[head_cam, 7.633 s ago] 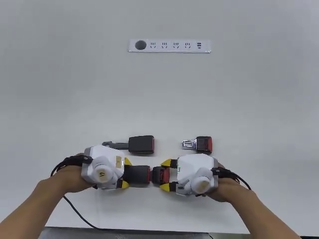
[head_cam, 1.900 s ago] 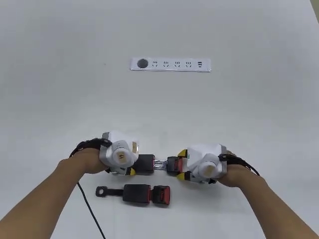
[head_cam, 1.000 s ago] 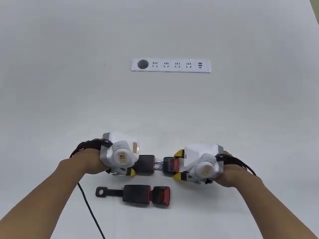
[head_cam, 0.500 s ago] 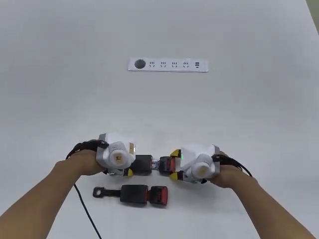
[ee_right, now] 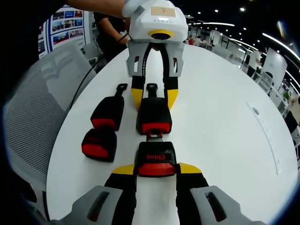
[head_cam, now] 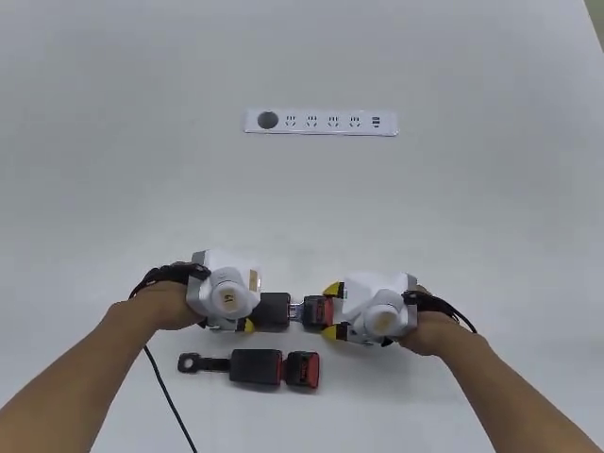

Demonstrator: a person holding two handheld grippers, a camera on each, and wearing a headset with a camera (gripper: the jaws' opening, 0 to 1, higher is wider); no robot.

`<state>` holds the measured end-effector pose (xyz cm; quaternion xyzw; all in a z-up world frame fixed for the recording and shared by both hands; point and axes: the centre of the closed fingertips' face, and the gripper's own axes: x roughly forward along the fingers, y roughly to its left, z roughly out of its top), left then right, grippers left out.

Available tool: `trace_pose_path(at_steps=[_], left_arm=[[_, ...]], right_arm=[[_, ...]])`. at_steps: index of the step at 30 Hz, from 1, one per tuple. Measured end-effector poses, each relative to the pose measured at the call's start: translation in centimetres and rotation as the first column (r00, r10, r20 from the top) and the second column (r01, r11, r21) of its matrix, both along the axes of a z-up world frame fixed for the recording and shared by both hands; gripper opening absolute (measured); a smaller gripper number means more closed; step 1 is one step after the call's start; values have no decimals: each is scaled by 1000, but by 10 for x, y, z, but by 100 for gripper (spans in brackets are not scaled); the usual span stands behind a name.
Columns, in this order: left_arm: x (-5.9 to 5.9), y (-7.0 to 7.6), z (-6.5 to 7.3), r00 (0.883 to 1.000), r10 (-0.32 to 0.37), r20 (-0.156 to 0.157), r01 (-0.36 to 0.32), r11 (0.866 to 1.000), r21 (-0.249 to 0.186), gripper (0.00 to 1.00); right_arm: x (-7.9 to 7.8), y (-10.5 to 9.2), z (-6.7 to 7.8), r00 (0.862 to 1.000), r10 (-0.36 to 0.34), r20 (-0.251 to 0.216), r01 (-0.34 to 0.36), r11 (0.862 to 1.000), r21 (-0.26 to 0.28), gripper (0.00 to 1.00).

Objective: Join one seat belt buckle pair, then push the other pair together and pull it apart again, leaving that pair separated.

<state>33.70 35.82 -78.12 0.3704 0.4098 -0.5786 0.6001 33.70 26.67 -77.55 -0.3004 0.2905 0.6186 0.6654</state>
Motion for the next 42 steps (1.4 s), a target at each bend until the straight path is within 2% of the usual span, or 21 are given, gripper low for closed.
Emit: trace_pose_path(at_steps=[6,9,19,23,30,34,42], left_arm=[[0,0,0,1000,3,0,-3,1000,0,30],[0,0,-1,1000,2,0,-2,1000,1,30],[0,-1,1,1000,11,-3,-11,1000,2,30],[0,-2,1,1000,-2,-3,2,1000,14,29],[-2,-4,5,1000,-20,3,20,1000,19,29],[-1,-3,3,999,-36,3,36,999,27,29],[0,-2,2,1000,-25,0,25,999,27,29]], right_arm=[[1,4,-1,1000,3,3,-3,1000,-4,27],[-2,14,0,1000,0,2,0,1000,-1,27],[0,14,0,1000,-19,-2,19,1000,-3,26],[1,15,-2,1000,-27,-5,27,1000,-3,26],[0,15,0,1000,-11,-1,11,1000,-12,26],[1,15,1,1000,-4,-2,4,1000,-16,26],[1,15,1,1000,-1,-3,1,1000,-19,26]])
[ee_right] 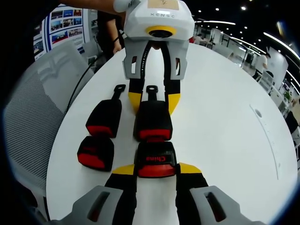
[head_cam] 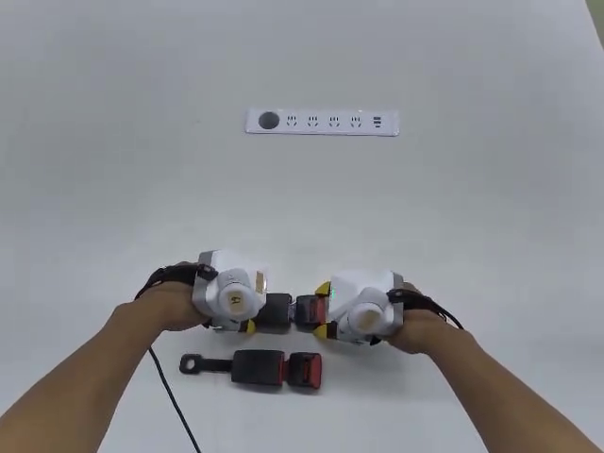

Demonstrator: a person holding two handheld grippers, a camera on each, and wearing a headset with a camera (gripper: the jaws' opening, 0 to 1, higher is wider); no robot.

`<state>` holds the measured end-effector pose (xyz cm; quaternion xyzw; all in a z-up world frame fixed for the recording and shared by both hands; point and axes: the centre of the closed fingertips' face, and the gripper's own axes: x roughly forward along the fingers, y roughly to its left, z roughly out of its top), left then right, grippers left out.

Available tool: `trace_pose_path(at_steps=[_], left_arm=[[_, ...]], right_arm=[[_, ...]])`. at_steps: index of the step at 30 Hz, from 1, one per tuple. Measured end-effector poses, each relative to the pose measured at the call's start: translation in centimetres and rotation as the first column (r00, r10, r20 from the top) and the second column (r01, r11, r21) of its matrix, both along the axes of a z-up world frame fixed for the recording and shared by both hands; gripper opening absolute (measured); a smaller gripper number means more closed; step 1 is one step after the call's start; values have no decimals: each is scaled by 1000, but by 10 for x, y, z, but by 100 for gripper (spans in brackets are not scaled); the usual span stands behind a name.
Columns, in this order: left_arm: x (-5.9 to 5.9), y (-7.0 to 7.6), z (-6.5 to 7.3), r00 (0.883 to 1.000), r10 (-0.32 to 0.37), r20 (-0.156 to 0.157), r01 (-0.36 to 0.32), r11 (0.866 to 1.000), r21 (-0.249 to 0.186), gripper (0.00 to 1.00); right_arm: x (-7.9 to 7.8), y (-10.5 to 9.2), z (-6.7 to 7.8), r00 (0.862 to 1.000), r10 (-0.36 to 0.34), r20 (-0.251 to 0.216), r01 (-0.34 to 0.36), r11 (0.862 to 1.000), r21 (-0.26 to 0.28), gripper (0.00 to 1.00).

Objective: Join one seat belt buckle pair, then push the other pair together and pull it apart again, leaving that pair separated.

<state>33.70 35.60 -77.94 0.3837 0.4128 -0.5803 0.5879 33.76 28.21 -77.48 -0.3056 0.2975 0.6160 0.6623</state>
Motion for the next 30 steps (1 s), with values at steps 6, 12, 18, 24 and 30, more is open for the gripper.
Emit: trace_pose_path(at_steps=[6,12,18,24,30], left_arm=[[0,0,1,1000,13,-5,-13,1000,5,30],[0,1,0,1000,19,-4,-19,1000,6,30],[0,2,-1,1000,23,-11,-23,1000,4,31],[-1,1,0,999,33,-13,-33,999,3,31],[-1,0,1,999,37,-12,-37,999,-5,32]], right_arm=[[0,-1,-1,1000,13,6,-13,1000,-4,27],[-1,-3,0,1000,15,14,-15,1000,2,28],[-1,-12,-1,1000,9,15,-9,1000,0,28],[-1,-20,0,1000,-16,8,15,1000,23,28],[1,-22,-1,1000,-16,11,15,1000,23,28]])
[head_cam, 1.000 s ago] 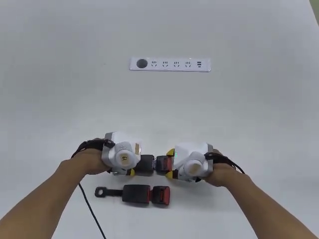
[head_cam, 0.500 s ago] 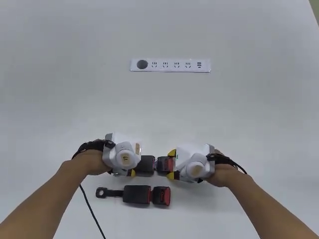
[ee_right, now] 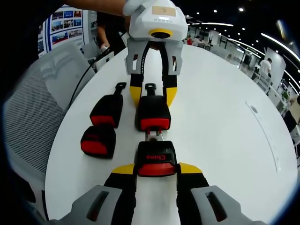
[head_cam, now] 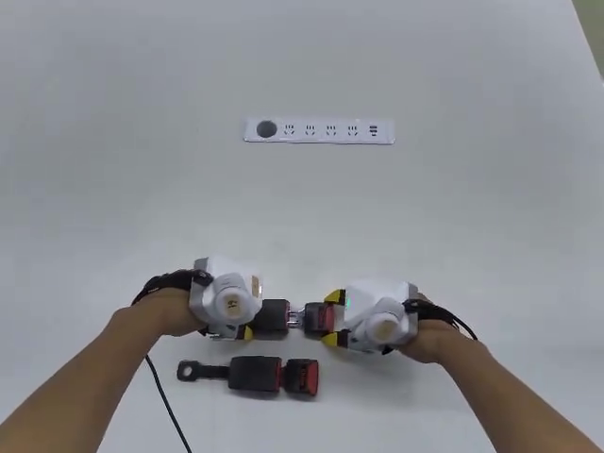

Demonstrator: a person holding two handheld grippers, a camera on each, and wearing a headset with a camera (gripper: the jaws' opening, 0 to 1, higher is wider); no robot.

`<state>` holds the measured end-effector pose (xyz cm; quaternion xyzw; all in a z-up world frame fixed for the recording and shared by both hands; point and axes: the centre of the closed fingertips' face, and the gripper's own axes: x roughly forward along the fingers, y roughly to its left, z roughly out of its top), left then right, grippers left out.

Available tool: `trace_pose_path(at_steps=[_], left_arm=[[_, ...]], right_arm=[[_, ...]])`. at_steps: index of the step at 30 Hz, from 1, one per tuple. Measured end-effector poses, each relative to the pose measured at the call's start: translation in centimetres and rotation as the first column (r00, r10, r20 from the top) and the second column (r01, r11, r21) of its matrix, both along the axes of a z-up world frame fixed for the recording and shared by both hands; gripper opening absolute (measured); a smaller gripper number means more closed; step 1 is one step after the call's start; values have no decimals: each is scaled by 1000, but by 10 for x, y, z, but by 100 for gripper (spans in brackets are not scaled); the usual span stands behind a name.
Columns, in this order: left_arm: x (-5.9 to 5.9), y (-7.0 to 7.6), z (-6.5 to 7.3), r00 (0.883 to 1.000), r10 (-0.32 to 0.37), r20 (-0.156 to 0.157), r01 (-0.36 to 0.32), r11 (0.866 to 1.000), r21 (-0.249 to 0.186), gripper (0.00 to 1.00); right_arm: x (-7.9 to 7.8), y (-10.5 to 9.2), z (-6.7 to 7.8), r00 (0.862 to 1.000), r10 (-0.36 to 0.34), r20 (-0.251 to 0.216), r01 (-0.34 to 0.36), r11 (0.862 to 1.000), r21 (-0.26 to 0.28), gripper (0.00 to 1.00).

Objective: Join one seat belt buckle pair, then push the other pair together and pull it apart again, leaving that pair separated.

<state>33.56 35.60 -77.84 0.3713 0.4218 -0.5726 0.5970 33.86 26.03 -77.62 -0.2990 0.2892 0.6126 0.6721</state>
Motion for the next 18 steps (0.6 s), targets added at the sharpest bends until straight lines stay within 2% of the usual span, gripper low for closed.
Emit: trace_pose_path(at_steps=[9,18], left_arm=[[-1,-2,4,1000,-4,3,4,1000,-10,32],[1,0,1,1000,-6,4,6,1000,-15,32]], right_arm=[[2,-14,-1,1000,-1,-4,1,1000,-20,28],[0,-27,0,1000,0,-1,0,999,-44,29]])
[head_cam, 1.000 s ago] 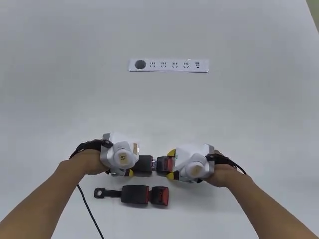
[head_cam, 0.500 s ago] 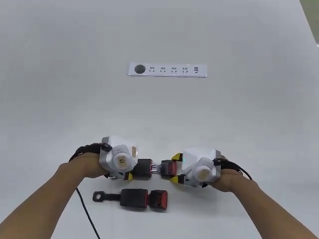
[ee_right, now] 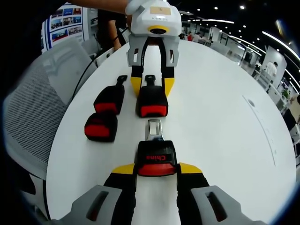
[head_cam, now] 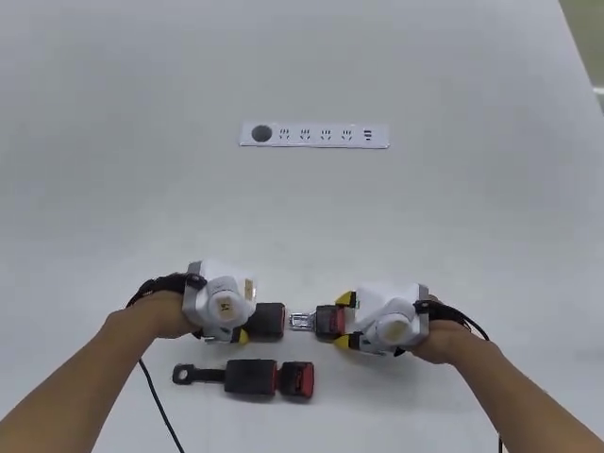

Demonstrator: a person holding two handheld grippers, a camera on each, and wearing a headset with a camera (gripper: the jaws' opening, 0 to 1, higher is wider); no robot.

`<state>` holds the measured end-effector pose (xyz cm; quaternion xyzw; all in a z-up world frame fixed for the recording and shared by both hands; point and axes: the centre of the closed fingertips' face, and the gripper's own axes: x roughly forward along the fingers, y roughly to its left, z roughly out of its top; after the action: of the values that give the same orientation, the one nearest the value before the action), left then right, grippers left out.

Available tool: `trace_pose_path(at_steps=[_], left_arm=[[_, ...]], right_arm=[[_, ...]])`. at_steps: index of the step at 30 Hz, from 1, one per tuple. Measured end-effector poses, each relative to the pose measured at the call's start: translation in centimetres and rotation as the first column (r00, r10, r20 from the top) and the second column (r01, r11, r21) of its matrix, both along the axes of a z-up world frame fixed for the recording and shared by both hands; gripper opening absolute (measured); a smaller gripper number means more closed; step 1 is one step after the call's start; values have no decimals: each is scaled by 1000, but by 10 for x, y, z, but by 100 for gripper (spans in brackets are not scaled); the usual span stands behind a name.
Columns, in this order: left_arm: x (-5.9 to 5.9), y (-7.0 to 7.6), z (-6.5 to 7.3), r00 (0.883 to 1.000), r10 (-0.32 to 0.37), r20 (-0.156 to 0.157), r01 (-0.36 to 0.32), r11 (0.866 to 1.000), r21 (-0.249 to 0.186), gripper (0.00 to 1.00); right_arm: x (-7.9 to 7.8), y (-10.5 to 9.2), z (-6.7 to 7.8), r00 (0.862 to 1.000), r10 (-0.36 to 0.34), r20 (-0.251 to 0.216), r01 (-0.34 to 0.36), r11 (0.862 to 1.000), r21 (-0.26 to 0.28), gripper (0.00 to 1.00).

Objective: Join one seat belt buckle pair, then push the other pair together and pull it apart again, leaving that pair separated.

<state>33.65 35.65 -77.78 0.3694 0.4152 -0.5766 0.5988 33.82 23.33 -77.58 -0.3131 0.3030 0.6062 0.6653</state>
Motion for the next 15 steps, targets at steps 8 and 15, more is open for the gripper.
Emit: trace_pose_path(at_steps=[8,15], left_arm=[[0,0,0,1000,0,-1,0,1000,-7,32],[1,1,-1,1000,2,-1,-2,1000,-14,33]], right_arm=[[2,-15,-2,1000,-6,1,6,1000,-14,29],[3,-27,-2,1000,-7,-1,7,1000,-24,29]])
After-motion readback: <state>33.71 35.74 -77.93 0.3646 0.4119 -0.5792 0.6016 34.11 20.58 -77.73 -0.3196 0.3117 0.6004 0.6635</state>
